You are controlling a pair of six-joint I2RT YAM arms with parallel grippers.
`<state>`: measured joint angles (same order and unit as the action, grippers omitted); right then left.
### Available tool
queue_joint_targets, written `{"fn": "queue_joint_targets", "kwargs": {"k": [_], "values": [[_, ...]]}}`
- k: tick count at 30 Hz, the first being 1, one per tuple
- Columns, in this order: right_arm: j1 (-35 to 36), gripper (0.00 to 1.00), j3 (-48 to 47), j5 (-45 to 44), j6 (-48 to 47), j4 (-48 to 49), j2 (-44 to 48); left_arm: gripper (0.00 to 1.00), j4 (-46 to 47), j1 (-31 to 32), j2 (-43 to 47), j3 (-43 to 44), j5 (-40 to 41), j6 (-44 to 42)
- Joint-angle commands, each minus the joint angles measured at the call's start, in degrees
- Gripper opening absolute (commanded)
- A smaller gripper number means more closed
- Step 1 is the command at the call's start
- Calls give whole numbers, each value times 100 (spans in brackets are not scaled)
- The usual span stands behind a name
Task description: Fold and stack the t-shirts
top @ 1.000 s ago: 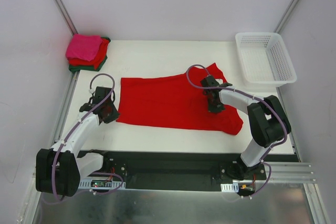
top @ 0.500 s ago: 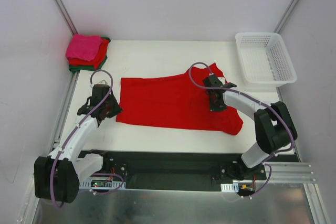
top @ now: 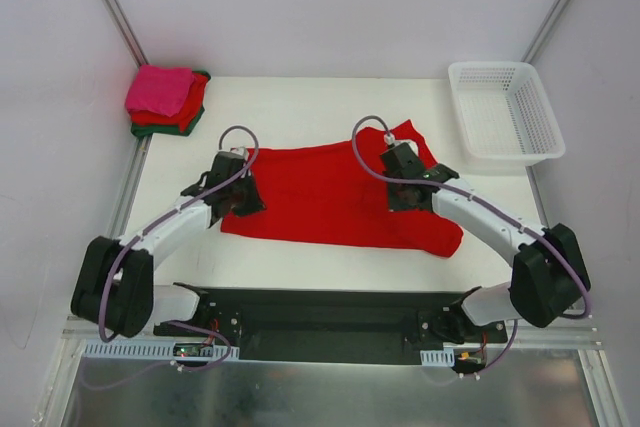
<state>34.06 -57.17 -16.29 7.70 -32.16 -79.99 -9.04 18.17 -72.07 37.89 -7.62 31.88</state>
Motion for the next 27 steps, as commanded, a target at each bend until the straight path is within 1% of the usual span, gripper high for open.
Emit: {"fn": "queue_joint_targets", "kwargs": {"k": [1, 6, 14, 20, 27], "values": [[495, 1, -76, 170, 284, 139, -324, 0, 447, 449, -770, 789, 85, -243], [733, 1, -31, 240, 539, 368, -579, 0, 464, 722, -1545, 1598, 164, -436], [804, 1, -110, 267, 618, 562, -992, 0, 535, 837, -2486, 2573, 68, -648], [804, 1, -251, 65, 574, 527, -1238, 0, 535, 854, -3075, 3022, -38, -665], [804, 1, -418, -67, 504, 500, -1467, 0, 526, 846, -3541, 3216, -143, -674]]}}
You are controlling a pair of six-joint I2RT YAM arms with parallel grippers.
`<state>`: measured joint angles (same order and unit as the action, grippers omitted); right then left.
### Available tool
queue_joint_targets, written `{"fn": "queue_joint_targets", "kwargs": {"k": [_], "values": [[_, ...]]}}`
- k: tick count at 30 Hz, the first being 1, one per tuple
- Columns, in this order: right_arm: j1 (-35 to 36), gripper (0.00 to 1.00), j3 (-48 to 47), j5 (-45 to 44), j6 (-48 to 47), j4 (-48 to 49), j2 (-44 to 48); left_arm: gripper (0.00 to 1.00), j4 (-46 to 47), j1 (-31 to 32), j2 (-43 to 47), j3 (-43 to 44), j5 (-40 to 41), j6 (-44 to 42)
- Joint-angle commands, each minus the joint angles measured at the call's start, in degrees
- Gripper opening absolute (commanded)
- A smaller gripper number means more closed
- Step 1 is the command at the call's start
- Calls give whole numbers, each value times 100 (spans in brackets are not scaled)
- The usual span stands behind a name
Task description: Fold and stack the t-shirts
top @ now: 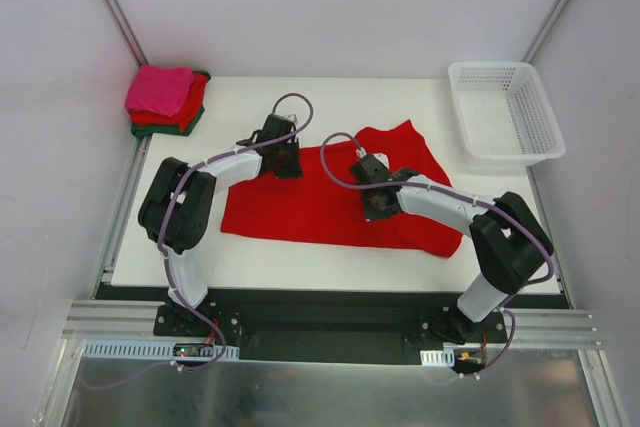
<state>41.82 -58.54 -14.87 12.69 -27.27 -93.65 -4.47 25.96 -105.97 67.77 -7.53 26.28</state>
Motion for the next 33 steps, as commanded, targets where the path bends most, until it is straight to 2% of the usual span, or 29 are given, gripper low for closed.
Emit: {"fn": "queue_joint_targets", "kwargs": {"k": [1, 13, 25, 33], "values": [[28, 1, -306, -209, -3, 11, -136, 0, 60, 68, -169, 237, -178, -115], [-131, 1, -412, 116, -47, 81, -567, 0, -229, 68, -538, 412, -144, -115], [-315, 1, -403, 231, -188, 11, -707, 0, -862, 41, -802, 597, 287, -79], [-473, 2, -447, 362, -284, -33, -804, 0, -1284, -3, -609, 370, 559, 26]]}}
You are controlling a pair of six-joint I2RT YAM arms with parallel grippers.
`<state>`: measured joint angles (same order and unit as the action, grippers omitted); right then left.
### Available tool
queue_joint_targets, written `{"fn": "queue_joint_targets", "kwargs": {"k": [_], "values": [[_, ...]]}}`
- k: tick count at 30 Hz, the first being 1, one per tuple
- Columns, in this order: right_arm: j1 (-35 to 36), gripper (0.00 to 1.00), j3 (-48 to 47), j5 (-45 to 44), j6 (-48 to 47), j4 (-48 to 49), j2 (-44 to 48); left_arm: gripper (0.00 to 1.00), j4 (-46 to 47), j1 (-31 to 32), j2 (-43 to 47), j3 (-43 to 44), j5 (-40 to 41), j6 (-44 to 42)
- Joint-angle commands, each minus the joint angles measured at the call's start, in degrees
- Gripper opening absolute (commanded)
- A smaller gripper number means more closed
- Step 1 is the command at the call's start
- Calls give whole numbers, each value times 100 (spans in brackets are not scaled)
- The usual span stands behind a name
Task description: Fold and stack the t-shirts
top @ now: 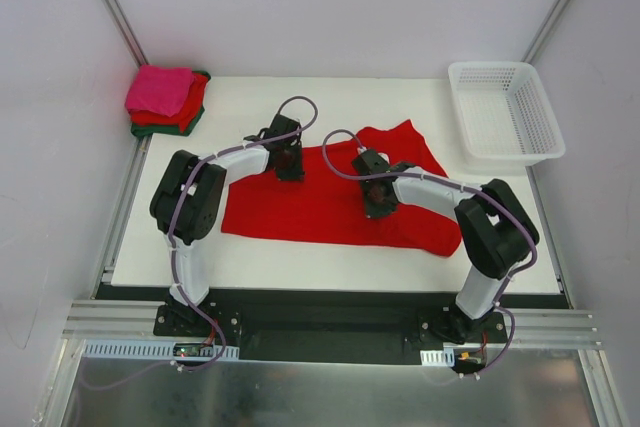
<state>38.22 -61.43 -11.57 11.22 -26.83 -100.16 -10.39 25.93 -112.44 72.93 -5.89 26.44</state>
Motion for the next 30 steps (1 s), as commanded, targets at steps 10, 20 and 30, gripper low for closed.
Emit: {"fn": "queue_joint_targets", "kwargs": {"k": [10, 20, 30], "values": [[-297, 1, -431, 164, -331, -200, -337, 0, -947, -124, 759, -981, 554, 134], [-491, 1, -844, 217, -577, -446, -566, 0, -1044, -132, 1672, -1904, 598, 274], [-587, 2, -1459, 296, -788, -753, -794, 0, -1140, 96, 2788, -2608, 238, 599]]}}
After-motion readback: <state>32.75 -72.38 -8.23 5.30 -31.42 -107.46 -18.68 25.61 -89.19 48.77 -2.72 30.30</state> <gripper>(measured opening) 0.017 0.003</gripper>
